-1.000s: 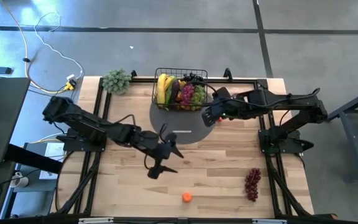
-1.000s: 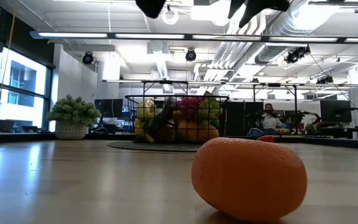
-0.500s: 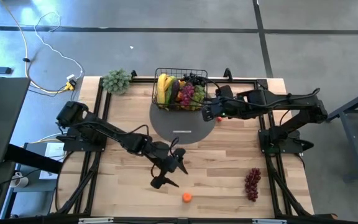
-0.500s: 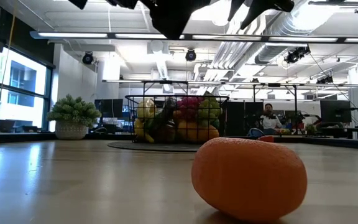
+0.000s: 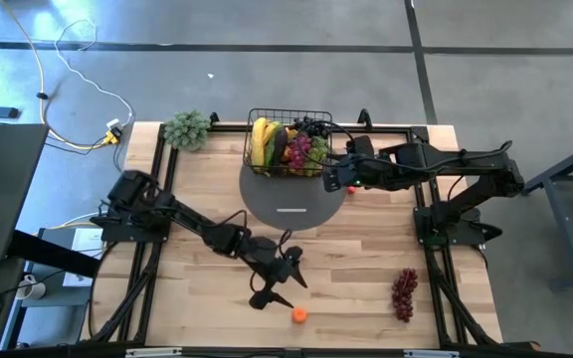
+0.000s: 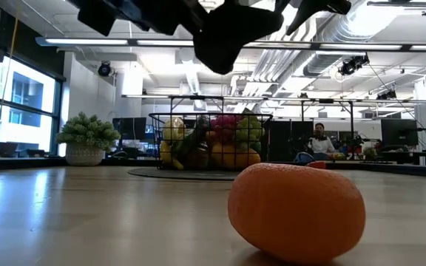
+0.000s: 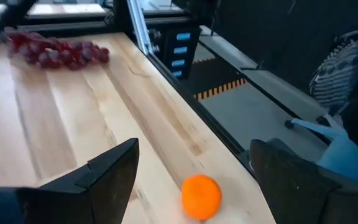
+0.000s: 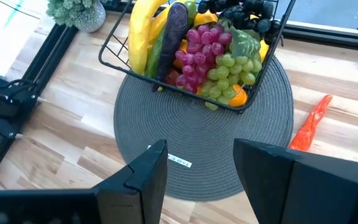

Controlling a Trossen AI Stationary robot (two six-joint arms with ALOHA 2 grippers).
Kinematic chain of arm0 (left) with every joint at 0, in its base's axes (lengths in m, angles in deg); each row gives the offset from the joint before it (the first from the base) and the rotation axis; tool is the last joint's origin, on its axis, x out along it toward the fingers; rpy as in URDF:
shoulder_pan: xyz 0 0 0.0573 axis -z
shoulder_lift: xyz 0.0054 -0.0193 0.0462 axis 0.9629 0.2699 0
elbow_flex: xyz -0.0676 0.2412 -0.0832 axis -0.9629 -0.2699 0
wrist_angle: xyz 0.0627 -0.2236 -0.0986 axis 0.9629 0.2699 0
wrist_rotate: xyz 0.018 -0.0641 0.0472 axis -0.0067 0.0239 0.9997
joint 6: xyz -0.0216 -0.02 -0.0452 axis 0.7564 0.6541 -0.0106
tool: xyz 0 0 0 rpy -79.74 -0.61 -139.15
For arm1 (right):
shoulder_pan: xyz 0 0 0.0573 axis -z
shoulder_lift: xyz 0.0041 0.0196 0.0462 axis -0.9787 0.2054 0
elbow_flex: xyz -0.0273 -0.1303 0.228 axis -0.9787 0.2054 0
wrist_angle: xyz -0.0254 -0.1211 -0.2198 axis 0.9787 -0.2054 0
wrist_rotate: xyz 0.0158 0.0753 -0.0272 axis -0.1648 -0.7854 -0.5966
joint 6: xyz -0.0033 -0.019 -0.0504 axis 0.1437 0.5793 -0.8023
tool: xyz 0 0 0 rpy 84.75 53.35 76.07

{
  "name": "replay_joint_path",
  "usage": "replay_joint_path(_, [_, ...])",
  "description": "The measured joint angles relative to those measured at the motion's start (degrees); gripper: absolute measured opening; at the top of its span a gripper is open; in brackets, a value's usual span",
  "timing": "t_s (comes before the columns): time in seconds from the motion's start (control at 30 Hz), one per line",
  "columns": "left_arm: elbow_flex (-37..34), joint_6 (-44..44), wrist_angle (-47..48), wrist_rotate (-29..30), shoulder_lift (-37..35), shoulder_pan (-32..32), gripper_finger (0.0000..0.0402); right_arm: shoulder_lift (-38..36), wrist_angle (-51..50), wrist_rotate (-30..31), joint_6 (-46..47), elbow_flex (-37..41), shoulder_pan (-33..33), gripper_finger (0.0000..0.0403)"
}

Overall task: Build produce basket
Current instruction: Put the orange into the black wire basket

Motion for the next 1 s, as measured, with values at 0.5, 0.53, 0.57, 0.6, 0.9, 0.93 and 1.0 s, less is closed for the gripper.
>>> replay_joint_path(0.5, [4.76,-0.08,-1.14,6.21,8.46,6.17,0.0294,2.39,0.04,-0.4,0.18,0.02,0.0,0.0165])
replay_joint_path(0.53, [5.59,-0.03,-0.33,6.23,8.99,6.3,0.0294,2.63,0.01,-0.66,0.16,0.02,0.0,0.0165])
replay_joint_path(0.57, [6.65,0.01,0.05,6.25,9.68,6.34,0.0294,2.81,-0.3,-0.98,0.18,0.02,0.0,0.0165])
replay_joint_path(0.6, [7.31,0.03,0.66,6.43,10.09,6.39,0.0294,3.08,-0.57,-1.16,0.18,0.02,0.0,0.0165])
replay_joint_path(0.9, [8.58,-0.01,3.42,9.67,12.57,6.73,0.0294,4.26,-2.45,-1.66,1.14,0.07,-0.81,0.0165])
replay_joint_path(0.93, [8.47,0.01,3.97,9.86,12.74,6.73,0.0294,4.26,-2.43,-1.66,1.12,0.07,-0.87,0.0165])
replay_joint_path(1.0, [8.46,-0.01,3.51,9.91,13.09,6.73,0.0294,4.42,-2.48,-1.73,1.15,0.07,-1.15,0.0165])
